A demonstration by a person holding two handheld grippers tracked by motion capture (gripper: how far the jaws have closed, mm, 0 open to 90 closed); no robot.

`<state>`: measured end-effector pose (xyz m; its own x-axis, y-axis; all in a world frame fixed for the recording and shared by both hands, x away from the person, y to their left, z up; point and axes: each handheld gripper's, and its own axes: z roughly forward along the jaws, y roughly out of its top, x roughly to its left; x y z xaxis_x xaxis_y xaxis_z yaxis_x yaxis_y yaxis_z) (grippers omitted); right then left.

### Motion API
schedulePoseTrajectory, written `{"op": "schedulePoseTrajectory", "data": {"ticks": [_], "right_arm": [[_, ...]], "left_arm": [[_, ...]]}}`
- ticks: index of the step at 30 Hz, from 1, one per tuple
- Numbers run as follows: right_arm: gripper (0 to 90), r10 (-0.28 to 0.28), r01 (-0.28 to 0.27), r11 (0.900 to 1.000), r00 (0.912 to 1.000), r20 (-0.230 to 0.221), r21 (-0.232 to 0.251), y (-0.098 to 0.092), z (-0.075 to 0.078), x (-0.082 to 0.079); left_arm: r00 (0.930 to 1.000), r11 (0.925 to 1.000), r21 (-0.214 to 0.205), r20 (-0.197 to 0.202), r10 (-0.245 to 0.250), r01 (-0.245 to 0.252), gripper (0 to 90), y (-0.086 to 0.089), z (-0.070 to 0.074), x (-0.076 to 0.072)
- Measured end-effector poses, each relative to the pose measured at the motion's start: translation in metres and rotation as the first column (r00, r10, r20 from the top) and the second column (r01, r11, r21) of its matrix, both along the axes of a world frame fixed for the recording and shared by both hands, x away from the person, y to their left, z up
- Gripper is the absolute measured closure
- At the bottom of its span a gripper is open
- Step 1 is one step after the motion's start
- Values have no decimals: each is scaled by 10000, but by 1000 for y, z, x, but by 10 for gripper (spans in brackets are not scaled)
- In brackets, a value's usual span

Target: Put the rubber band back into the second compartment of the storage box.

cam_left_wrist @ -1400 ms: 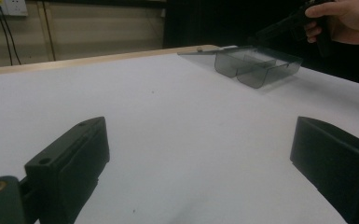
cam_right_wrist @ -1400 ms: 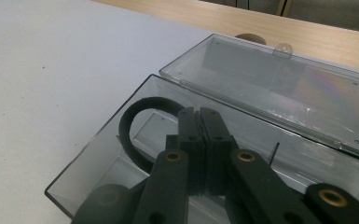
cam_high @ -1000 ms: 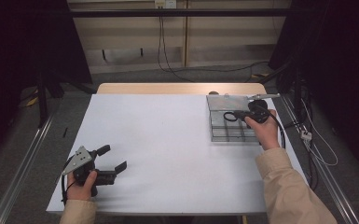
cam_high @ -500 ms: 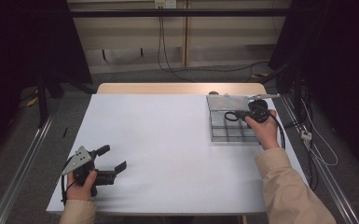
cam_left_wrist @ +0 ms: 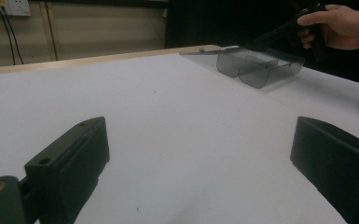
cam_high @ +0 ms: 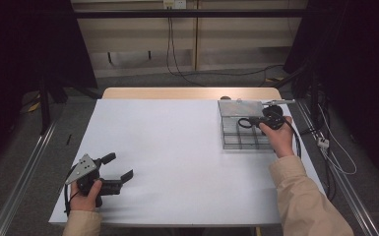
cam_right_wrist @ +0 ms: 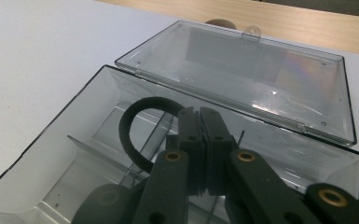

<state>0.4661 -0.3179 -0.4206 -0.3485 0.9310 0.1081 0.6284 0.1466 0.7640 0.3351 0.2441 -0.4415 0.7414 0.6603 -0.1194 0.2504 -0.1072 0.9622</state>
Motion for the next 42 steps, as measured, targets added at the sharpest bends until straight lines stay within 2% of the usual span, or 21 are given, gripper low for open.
{"op": "schedulePoseTrajectory", "data": {"ticks": [23,42], "right_arm": [[886,-237,237,9997,9997,-80,-44,-4,-7,3],[884,-317,304,9982,9992,-244,-515,-2,-13,6]], "left_arm": [[10000,10000,-17,-45,25,-25,42,0,-1,0],[10000,10000,-26,-56,25,-25,42,0,-1,0]]}}
